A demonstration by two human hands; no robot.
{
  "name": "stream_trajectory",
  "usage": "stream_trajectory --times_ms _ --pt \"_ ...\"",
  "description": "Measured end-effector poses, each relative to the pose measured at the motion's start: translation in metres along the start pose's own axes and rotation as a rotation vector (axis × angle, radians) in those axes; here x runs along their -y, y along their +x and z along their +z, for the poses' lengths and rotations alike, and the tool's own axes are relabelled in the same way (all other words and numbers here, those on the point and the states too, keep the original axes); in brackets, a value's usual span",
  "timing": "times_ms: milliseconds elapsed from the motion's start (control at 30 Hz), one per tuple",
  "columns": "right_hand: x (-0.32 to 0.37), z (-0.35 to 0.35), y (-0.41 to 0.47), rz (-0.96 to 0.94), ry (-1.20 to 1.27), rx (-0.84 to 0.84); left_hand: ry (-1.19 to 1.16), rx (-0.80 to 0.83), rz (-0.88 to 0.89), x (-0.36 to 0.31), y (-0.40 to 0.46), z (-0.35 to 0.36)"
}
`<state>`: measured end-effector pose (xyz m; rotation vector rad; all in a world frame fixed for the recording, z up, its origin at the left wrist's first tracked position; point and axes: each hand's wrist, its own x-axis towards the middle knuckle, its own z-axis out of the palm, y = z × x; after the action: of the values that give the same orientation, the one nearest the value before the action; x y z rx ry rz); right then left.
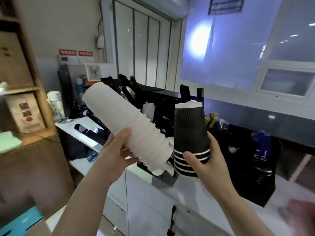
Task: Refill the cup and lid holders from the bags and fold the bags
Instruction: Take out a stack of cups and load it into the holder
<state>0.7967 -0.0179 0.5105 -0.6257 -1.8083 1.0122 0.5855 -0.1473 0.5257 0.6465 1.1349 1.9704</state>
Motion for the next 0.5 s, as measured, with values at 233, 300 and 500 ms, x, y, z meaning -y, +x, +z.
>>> stream_trajectory --times_ms 233,300,500 --pt "0.008 0.088 0.019 0.049 0.029 -0.106 0.033 0.012 0.077 -0.036 0.037 -0.065" --pt "0.005 0.097 0.021 0.066 0.004 -0.167 0.027 0.037 0.085 -0.037 0.055 -0.07" --pt "-0.012 0.088 0.017 0.136 -0.064 -0.372 0.069 0.147 0.119 -0.021 0.108 -0.056"
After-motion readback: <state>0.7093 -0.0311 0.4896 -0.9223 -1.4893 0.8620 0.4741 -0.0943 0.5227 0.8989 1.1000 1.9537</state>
